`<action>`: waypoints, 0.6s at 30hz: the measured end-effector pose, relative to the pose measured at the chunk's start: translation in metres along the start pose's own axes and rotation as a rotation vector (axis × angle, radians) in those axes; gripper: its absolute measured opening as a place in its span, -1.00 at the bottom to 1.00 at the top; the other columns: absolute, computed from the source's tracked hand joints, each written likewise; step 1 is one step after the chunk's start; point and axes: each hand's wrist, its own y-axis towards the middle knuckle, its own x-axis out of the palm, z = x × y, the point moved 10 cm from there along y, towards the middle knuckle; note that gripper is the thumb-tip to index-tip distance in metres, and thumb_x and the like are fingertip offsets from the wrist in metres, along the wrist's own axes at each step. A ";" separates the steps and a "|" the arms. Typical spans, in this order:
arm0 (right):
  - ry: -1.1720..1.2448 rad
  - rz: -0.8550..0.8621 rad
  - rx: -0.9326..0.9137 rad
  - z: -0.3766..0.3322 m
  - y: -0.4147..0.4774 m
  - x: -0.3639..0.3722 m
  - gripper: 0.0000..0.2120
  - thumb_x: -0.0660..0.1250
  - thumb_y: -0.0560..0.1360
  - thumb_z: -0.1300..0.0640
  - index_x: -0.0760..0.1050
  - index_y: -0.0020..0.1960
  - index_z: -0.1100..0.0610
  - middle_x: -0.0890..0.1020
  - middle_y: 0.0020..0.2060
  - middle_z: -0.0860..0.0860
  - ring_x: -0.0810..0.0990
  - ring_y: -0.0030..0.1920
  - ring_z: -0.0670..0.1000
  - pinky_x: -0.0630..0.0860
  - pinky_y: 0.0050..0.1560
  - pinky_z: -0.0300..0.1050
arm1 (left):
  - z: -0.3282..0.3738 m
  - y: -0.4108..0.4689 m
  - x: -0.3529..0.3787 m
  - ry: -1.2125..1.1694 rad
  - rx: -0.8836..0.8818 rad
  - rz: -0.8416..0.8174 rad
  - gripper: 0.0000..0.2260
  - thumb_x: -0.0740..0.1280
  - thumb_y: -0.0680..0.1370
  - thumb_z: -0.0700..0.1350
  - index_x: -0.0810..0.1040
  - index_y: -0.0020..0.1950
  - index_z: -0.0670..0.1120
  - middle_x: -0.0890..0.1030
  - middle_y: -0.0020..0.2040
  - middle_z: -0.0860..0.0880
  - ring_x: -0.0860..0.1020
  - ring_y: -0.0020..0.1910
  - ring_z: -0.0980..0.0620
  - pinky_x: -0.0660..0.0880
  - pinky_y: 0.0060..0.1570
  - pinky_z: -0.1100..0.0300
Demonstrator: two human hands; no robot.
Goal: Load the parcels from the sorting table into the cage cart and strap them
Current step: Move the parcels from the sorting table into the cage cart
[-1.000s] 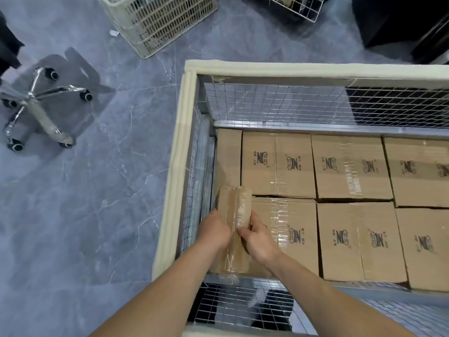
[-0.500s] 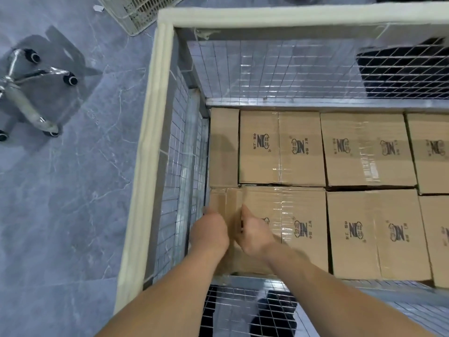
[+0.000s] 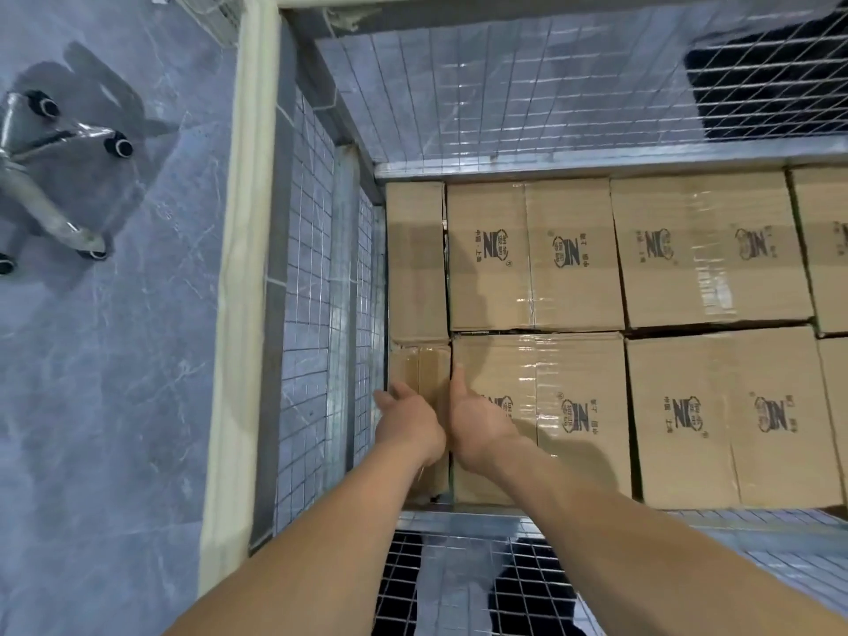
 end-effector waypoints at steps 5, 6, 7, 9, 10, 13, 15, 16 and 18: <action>0.014 0.081 -0.012 0.009 -0.036 -0.051 -0.37 0.17 0.60 0.24 -0.04 0.57 0.25 0.42 0.37 0.19 0.51 0.27 0.20 0.46 0.11 -0.10 | 0.028 -0.043 -0.030 0.136 0.190 0.092 -0.30 0.24 0.56 -0.22 -0.08 0.61 -0.18 -0.09 0.60 -0.10 0.14 0.52 -0.21 0.29 0.43 -0.10; -0.008 0.134 -0.037 0.008 -0.050 -0.070 -0.39 0.17 0.60 0.23 0.00 0.57 0.25 0.35 0.42 0.18 0.42 0.37 0.20 0.41 0.23 -0.10 | 0.038 -0.056 -0.041 0.196 0.255 0.152 -0.34 0.23 0.58 -0.17 -0.02 0.59 -0.17 0.00 0.58 -0.10 0.15 0.49 -0.20 0.30 0.40 -0.14; -0.048 0.201 -0.066 0.006 -0.067 -0.090 -0.38 0.19 0.59 0.21 0.02 0.58 0.25 0.26 0.48 0.18 0.29 0.48 0.20 0.32 0.37 -0.07 | 0.048 -0.072 -0.055 0.265 0.321 0.219 -0.38 0.23 0.58 -0.13 0.03 0.57 -0.17 0.06 0.56 -0.11 0.15 0.48 -0.20 0.30 0.38 -0.16; -0.100 0.342 -0.100 0.002 -0.107 -0.132 -0.31 0.22 0.59 0.16 -0.02 0.61 0.23 0.07 0.59 0.19 0.03 0.59 0.20 0.10 0.54 0.05 | 0.071 -0.110 -0.083 0.386 0.449 0.343 -0.39 0.22 0.59 -0.07 0.03 0.57 -0.14 0.06 0.57 -0.13 0.07 0.52 -0.21 0.22 0.43 -0.20; -0.096 0.422 -0.111 0.000 -0.129 -0.153 -0.31 0.21 0.59 0.13 -0.02 0.61 0.22 0.03 0.60 0.20 -0.01 0.60 0.20 0.05 0.55 0.10 | 0.084 -0.132 -0.097 0.417 0.514 0.386 -0.38 0.21 0.61 -0.07 -0.01 0.59 -0.12 0.00 0.59 -0.12 -0.01 0.56 -0.21 0.13 0.48 -0.20; -0.043 0.731 -0.111 -0.002 -0.203 -0.221 -0.42 0.11 0.64 0.02 0.14 0.58 0.25 0.16 0.57 0.21 0.10 0.58 0.22 0.11 0.54 0.17 | 0.119 -0.207 -0.140 0.452 0.687 0.469 -0.40 0.08 0.68 0.01 -0.15 0.61 -0.10 -0.18 0.62 -0.07 -0.22 0.58 -0.15 -0.09 0.53 -0.16; -0.024 0.909 -0.105 -0.004 -0.263 -0.264 -0.43 0.04 0.65 -0.05 0.22 0.55 0.26 0.24 0.54 0.20 0.17 0.56 0.20 0.22 0.50 0.22 | 0.143 -0.263 -0.171 0.502 0.788 0.546 -0.39 0.01 0.68 0.10 -0.19 0.61 -0.08 -0.22 0.61 -0.05 -0.26 0.58 -0.13 -0.13 0.53 -0.15; -0.016 0.968 -0.098 -0.005 -0.292 -0.282 -0.41 0.02 0.65 -0.07 0.21 0.56 0.25 0.23 0.55 0.18 0.15 0.57 0.18 0.23 0.50 0.21 | 0.153 -0.292 -0.187 0.517 0.832 0.588 -0.39 0.00 0.67 0.13 -0.19 0.61 -0.08 -0.22 0.61 -0.05 -0.26 0.58 -0.13 -0.13 0.53 -0.14; -0.006 1.076 -0.068 -0.004 -0.352 -0.315 -0.39 -0.01 0.64 -0.12 0.15 0.59 0.20 0.17 0.58 0.11 0.06 0.59 0.11 0.17 0.52 0.16 | 0.174 -0.352 -0.216 0.518 0.943 0.678 -0.37 0.02 0.67 0.16 -0.15 0.61 -0.08 -0.18 0.62 -0.06 -0.23 0.58 -0.12 -0.10 0.54 -0.12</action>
